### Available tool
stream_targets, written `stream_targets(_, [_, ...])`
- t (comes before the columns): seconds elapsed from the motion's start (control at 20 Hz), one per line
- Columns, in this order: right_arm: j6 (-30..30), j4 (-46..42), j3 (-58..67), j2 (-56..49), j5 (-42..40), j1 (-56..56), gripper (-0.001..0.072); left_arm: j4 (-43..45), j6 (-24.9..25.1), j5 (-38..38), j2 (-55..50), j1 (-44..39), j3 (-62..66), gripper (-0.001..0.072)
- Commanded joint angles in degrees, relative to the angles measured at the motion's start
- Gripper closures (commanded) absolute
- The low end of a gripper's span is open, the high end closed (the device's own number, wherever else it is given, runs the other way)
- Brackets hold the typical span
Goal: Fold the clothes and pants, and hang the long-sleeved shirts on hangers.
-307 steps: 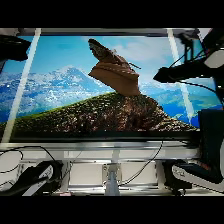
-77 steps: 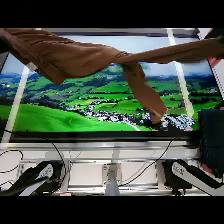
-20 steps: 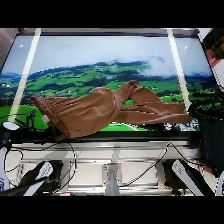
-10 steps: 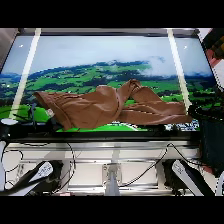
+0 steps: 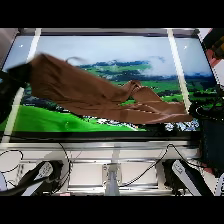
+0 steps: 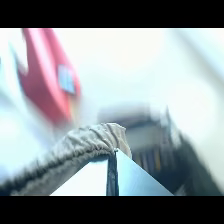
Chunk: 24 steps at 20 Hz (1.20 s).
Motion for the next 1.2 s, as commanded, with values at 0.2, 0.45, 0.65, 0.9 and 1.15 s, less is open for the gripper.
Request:
stream_targets(0.2, [0.0,6.9,0.0,0.3,4.1,0.0,0.0699,-9.2,15.5,33.7,-8.6,-7.2,0.9,0.0677])
stream_targets(0.45, [0.0,7.1,0.0,0.3,4.9,0.0,0.0699,-10.0,20.1,29.3,-18.4,-8.0,1.0,0.0003])
stream_targets(0.65, [-6.3,6.4,0.1,0.3,-1.3,0.0,0.0699,-10.6,19.8,18.2,-16.2,-3.1,1.6,0.0006])
stream_targets(0.9, [-8.7,14.3,2.0,0.3,-10.6,0.0,0.0699,-5.7,19.7,12.3,-6.9,8.5,1.9,0.001])
stream_targets(1.15, [-10.1,10.7,3.4,0.3,6.9,0.0,0.0699,27.3,0.1,13.3,0.2,20.9,1.9,0.0016])
